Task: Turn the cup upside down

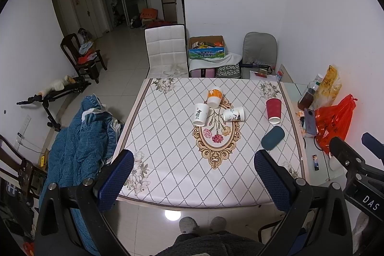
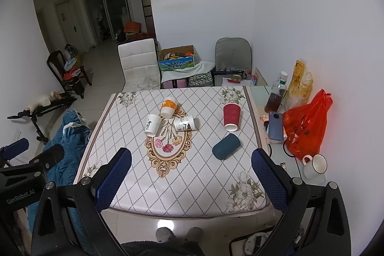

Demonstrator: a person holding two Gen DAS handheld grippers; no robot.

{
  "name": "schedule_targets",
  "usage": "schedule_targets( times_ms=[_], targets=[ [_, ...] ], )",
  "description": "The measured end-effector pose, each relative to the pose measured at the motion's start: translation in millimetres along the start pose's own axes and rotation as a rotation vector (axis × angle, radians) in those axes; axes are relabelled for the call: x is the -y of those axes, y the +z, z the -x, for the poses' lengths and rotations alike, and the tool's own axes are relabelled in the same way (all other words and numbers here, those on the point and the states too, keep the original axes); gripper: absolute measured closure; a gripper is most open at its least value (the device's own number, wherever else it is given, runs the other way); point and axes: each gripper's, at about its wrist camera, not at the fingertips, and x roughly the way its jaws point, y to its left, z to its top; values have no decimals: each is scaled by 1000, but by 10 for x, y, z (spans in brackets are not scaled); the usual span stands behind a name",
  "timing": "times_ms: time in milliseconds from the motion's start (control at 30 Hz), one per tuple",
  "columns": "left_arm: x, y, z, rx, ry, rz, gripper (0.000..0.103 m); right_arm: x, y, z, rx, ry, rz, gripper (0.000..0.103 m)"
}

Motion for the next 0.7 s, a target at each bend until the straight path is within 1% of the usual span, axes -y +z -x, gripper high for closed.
schedule_targets(
  times_ms=[167,300,333,367,433,567,700],
  targets=[
    [78,109,-19,-13,8,14,0,66,6,-108,-4,11,0,1],
    [179,162,-159,-26,29,36,0,172,33,-304,-24,18,-7,1],
    [219,147,-215,-27,40,40,0,197,30,-361,-30,18,-9,1],
    [218,46,-345,-35,48,45,0,231,34,-443,-40,18,-12,1],
    [228,48,-478,-49,64,59,0,293,26,-605,-66,19,-16,1],
    [228,44,-773,-70,124,60,0,372,-22,-990,-121,19,-13,1],
    [186,49,-1125,-124,162,60,0,415,-137,-1448,-194,7,-16,1]
  ],
)
